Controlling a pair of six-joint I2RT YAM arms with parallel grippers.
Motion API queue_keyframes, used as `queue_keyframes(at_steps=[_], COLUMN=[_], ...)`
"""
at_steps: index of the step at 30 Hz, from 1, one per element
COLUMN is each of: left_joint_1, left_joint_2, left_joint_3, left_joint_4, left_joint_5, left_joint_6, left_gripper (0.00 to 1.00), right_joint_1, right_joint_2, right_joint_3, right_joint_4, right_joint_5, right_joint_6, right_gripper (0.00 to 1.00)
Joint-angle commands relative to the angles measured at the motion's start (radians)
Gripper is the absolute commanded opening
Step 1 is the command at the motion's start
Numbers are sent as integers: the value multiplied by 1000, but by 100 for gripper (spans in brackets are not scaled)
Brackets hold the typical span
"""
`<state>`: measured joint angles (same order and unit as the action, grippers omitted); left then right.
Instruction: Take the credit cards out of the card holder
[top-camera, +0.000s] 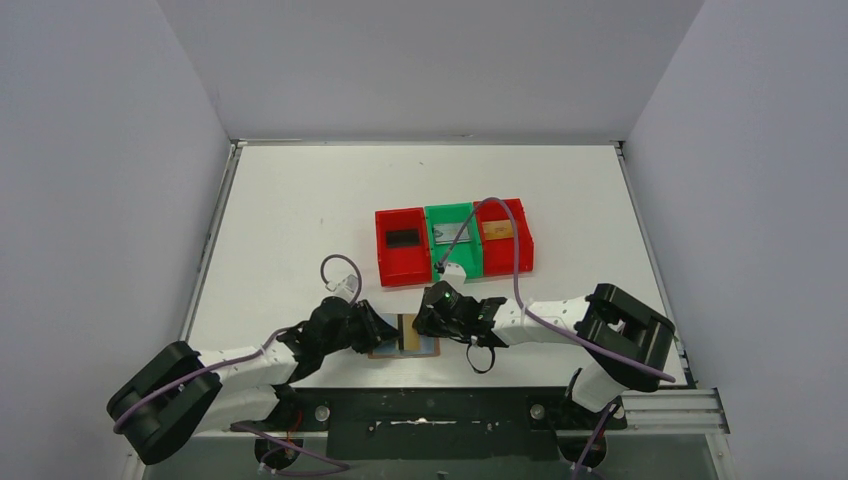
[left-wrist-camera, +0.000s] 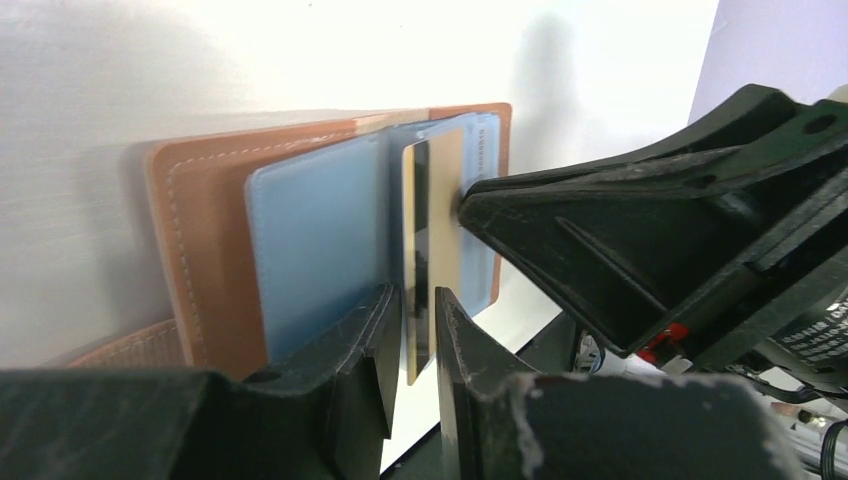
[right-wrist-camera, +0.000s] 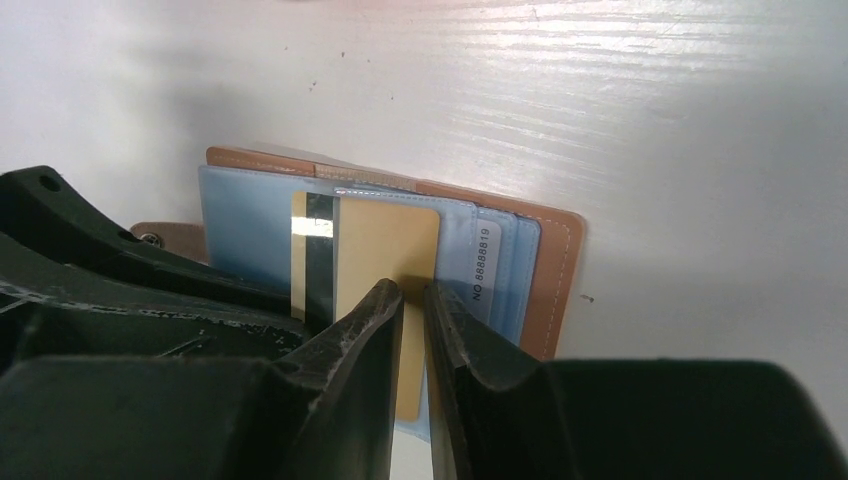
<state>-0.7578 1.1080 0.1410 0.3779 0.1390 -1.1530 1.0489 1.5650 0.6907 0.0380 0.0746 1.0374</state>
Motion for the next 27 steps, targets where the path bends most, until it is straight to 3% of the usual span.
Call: queue_keyframes(at_steps=[1, 8, 13, 15, 27], left_joint_1=[4, 5, 4, 5, 14], left_joint_2=[38, 70, 49, 30, -189], left_joint_3=[-32, -32, -36, -37, 13], left_joint_4=[179, 222, 195, 158, -203], left_joint_5=[24, 42, 31, 19, -98], left_joint_6=[-51, -57, -54, -49, 35], left_gripper=[19, 18, 5, 0, 0], right_joint_1=[9, 9, 7, 5, -5], right_joint_2=[18, 15, 6, 1, -6], right_joint_3=[-19, -20, -20, -19, -12], right_joint_4=[-5, -6, -12, -20, -67], right_joint_5=[9, 7, 16, 24, 54], right_joint_6=[6, 4, 7, 8, -2], right_gripper=[18, 17, 18, 18, 18])
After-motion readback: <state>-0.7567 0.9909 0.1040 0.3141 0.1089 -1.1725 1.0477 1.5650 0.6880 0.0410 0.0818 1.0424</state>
